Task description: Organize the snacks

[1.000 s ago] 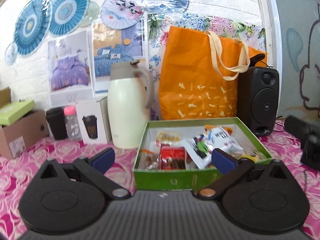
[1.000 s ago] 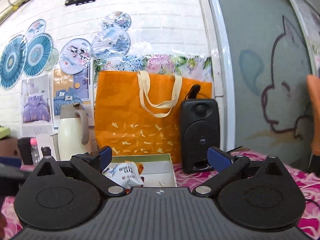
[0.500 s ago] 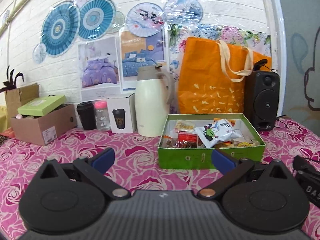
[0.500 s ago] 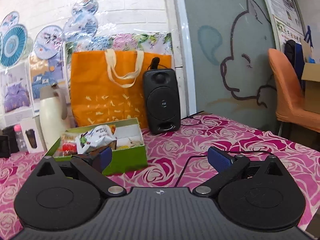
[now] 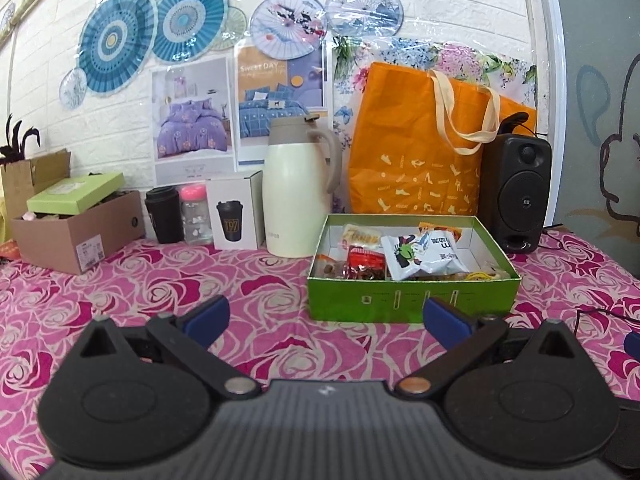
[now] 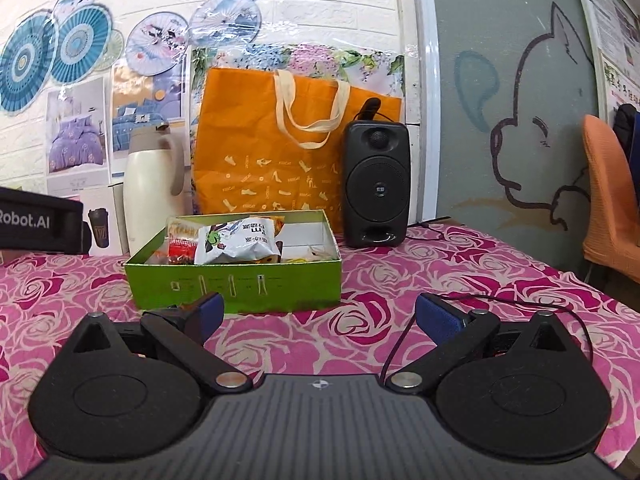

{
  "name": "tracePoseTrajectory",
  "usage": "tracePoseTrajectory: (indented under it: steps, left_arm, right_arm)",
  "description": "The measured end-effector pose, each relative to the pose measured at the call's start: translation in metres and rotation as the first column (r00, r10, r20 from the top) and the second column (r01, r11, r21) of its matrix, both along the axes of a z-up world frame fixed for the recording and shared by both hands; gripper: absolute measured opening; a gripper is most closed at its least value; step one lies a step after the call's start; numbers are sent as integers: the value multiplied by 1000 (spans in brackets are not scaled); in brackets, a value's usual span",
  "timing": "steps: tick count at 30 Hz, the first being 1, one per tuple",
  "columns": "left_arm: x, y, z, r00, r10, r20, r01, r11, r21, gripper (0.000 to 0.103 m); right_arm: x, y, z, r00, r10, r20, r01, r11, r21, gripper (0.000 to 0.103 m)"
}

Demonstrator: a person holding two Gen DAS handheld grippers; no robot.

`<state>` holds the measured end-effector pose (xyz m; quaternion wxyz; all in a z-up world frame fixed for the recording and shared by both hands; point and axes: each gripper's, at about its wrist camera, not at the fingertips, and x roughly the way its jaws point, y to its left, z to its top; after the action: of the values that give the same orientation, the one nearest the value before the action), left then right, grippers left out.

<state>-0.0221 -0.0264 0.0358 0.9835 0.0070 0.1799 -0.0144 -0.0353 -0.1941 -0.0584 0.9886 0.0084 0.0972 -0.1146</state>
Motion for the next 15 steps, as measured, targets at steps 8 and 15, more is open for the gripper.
tracePoseTrajectory:
  steps: [8, 15]
  left_arm:
    - [1, 2, -2, 1000, -2, -10, 2, 1000, -2, 103]
    - [-3, 4, -4, 1000, -14, 14, 14, 1000, -24, 103]
  right_arm:
    - [0, 3, 0, 1000, 9, -3, -9, 1000, -17, 103]
    - [1, 5, -4, 1000, 21, -17, -21, 1000, -21, 103]
